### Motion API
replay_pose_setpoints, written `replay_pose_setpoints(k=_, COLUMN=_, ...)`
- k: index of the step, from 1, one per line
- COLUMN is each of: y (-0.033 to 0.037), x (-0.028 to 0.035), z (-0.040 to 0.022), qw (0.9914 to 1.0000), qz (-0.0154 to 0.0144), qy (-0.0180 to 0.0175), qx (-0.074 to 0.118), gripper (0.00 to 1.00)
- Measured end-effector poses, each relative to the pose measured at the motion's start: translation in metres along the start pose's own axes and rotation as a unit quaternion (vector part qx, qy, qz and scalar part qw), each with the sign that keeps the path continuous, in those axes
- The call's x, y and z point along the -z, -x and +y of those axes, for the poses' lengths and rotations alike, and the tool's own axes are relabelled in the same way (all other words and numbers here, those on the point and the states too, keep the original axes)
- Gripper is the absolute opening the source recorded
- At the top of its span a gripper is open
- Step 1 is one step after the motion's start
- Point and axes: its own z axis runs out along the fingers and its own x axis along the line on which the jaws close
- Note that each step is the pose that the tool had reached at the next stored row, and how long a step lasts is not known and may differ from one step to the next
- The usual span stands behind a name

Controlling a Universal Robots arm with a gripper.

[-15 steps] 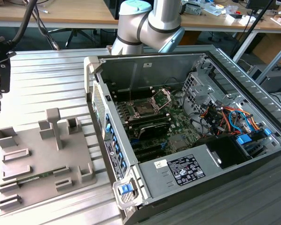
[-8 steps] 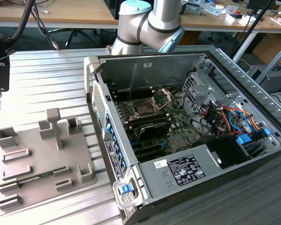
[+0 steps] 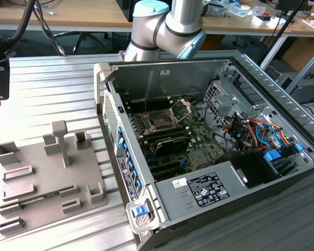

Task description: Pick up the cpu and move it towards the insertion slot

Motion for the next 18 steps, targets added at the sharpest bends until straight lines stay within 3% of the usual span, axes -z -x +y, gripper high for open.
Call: replay_pose_setpoints(k=18, y=0.0, x=0.0089, z=0.0005, qw=1.0, qz=0.0, qy=0.0, qx=0.0, gripper=0.55)
